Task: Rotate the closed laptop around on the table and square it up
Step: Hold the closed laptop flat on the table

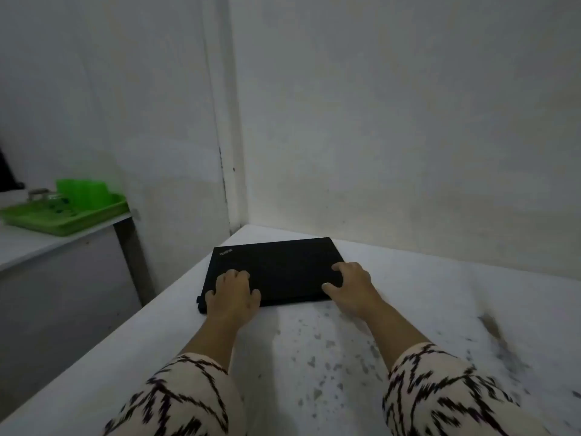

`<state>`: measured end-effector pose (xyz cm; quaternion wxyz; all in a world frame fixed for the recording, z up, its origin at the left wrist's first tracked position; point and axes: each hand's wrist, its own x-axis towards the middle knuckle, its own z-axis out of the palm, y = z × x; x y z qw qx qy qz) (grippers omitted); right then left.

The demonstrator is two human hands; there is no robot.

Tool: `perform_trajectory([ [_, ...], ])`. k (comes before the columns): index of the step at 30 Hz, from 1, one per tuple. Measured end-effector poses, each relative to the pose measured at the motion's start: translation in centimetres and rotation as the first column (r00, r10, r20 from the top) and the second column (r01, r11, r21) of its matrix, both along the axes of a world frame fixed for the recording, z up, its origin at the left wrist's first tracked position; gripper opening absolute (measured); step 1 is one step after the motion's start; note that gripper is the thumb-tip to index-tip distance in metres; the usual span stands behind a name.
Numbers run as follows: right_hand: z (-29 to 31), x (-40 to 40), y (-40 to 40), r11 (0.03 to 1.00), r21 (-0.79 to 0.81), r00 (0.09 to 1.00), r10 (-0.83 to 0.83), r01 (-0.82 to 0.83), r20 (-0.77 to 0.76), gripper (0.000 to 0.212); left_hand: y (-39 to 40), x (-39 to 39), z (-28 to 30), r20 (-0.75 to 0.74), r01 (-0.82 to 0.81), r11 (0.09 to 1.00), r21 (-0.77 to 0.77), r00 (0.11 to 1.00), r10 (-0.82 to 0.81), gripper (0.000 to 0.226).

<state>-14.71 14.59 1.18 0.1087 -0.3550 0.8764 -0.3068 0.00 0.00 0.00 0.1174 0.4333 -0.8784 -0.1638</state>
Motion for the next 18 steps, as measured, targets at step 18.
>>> perform_trajectory([
  [18,-1.5,-3.2,-3.6,0.965,0.142,0.975,-0.222,0.221,-0.014,0.046,-4.7,-0.9,-0.9,0.070,-0.330,0.944,-0.015,0.941,0.330,0.068],
])
